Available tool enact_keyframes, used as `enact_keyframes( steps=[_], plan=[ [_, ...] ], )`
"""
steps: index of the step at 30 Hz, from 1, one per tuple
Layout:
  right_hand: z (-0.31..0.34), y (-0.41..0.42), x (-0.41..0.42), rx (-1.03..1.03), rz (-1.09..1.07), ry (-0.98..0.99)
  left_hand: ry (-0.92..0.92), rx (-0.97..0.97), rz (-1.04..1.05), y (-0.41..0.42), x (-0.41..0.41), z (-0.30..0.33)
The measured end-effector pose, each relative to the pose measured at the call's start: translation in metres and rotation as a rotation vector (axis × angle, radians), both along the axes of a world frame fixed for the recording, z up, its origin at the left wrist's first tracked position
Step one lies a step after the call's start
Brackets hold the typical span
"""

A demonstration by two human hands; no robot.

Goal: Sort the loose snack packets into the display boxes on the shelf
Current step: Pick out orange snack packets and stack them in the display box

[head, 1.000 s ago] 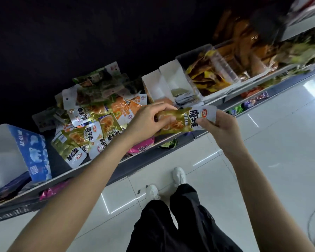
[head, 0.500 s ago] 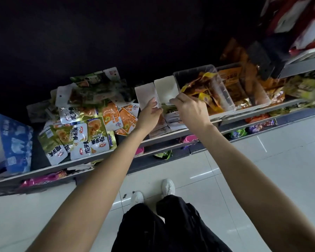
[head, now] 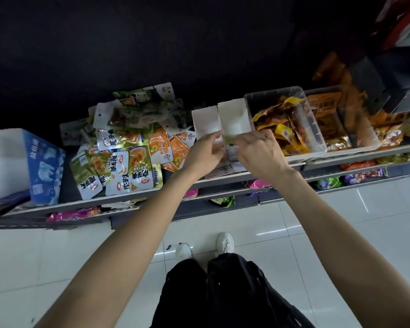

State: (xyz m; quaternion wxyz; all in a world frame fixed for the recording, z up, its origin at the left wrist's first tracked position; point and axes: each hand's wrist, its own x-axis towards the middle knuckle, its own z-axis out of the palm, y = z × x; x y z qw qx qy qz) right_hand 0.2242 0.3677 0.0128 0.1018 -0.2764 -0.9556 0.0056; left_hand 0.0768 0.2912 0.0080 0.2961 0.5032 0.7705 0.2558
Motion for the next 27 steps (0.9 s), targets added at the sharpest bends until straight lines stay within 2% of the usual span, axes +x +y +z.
enact_keyframes(
  steps=[5,8,11,16,20,24,27],
  plan=[
    [0.025,-0.05,-0.026,-0.127,0.056,0.389,0.238,0.483,0.172,-0.069,-0.033,0.016],
    [0.018,-0.094,-0.063,-0.246,0.119,0.454,0.345,0.556,0.277,-0.125,-0.071,0.008],
    [-0.003,-0.127,-0.107,-0.344,0.135,0.376,0.385,0.395,0.418,-0.175,-0.119,-0.012],
    [-0.048,-0.155,-0.178,-0.511,0.116,0.07,0.225,-0.122,0.586,-0.226,-0.204,-0.059],
    [-0.074,-0.165,-0.213,-0.462,0.042,-0.123,0.247,-0.251,0.515,-0.233,-0.243,-0.083],
    [-0.09,-0.17,-0.222,-0.485,-0.064,-0.145,0.392,-0.286,0.354,-0.224,-0.256,-0.09],
    [-0.095,-0.173,-0.224,-0.478,-0.09,-0.136,0.45,-0.402,0.236,-0.216,-0.255,-0.094]
  ],
)
